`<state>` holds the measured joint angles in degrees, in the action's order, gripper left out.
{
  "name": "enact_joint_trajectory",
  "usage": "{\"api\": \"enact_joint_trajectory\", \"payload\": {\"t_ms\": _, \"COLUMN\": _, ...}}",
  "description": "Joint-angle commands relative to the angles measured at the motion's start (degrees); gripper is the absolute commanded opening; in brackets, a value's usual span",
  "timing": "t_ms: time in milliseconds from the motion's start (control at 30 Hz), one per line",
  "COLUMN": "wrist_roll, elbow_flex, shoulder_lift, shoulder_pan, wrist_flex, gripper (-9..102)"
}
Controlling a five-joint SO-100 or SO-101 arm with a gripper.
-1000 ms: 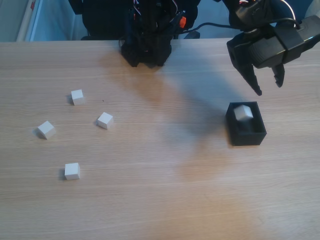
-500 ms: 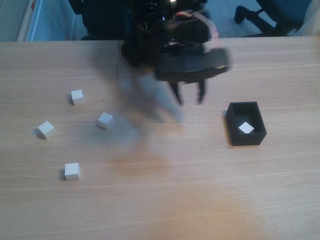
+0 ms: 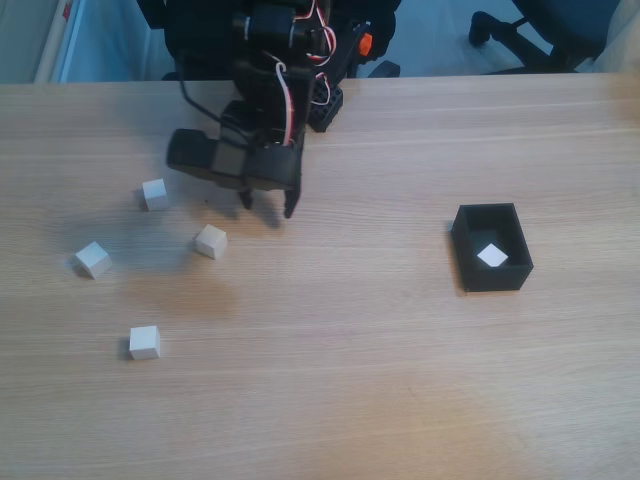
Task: Pick blocks and place them in the box.
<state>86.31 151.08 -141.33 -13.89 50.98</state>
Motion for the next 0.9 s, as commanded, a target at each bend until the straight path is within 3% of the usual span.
{"api": "enact_joint_trajectory", "payload": {"t_ms": 0, "wrist_roll": 2.5, "elbow_flex": 0.5, "shoulder_lift": 0.2, "shoulder_pan": -3.8, "wrist_flex": -2.1, "gripper": 16}}
{"api": "enact_joint_trajectory", "payload": {"t_ms": 333, "wrist_roll": 5.7, "elbow_flex": -0.4, "shoulder_lift": 8.8, "shoulder_pan": -8.8, "wrist_flex": -11.4, "gripper": 16}}
{"api": "enact_joint_trajectory", "payload": {"t_ms": 867, "wrist_roll": 7.2, "elbow_flex": -12.4, "shoulder_lift": 25.0, "shoulder_pan": -12.9, "wrist_flex": -17.6, "gripper": 16}}
